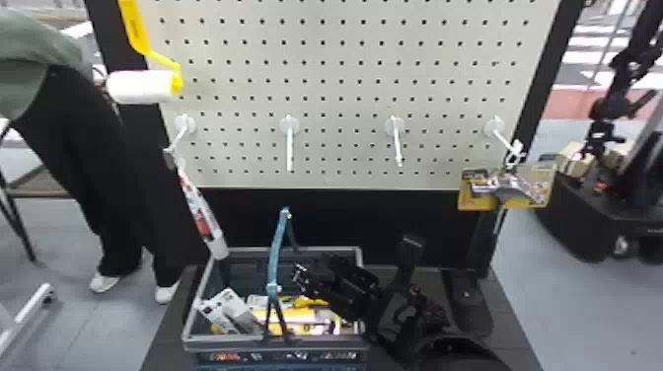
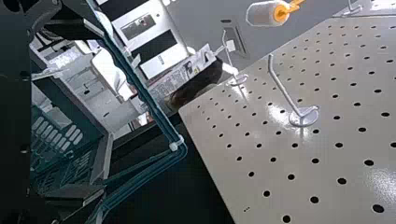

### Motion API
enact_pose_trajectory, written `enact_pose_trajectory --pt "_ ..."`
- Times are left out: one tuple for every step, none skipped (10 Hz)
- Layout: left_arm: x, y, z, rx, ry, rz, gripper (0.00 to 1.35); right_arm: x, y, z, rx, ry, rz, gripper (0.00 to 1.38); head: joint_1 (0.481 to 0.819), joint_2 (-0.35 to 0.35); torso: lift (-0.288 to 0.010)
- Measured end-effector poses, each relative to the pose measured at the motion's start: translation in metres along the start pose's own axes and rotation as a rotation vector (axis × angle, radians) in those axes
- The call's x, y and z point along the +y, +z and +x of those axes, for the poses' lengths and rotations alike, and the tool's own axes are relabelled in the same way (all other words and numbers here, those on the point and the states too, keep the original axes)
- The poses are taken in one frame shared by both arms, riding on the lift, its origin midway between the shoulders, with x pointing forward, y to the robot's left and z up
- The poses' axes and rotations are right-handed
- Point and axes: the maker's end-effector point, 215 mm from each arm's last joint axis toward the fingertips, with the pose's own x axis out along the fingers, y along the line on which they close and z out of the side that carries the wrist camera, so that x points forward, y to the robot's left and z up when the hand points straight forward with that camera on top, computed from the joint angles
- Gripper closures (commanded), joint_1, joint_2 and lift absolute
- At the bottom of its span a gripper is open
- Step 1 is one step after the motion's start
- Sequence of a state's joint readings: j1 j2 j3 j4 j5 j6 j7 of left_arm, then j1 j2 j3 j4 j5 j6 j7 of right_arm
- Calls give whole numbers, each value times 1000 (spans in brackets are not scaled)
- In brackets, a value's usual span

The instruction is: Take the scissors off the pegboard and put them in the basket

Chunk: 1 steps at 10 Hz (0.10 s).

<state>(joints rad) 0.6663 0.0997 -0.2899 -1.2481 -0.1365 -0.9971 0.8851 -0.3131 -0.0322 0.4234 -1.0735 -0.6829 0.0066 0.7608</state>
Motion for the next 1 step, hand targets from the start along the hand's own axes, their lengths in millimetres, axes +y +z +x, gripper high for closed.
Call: enact_pose_trajectory --pt "0 0 0 0 0 0 386 0 0 0 -1 0 0 121 549 0 -100"
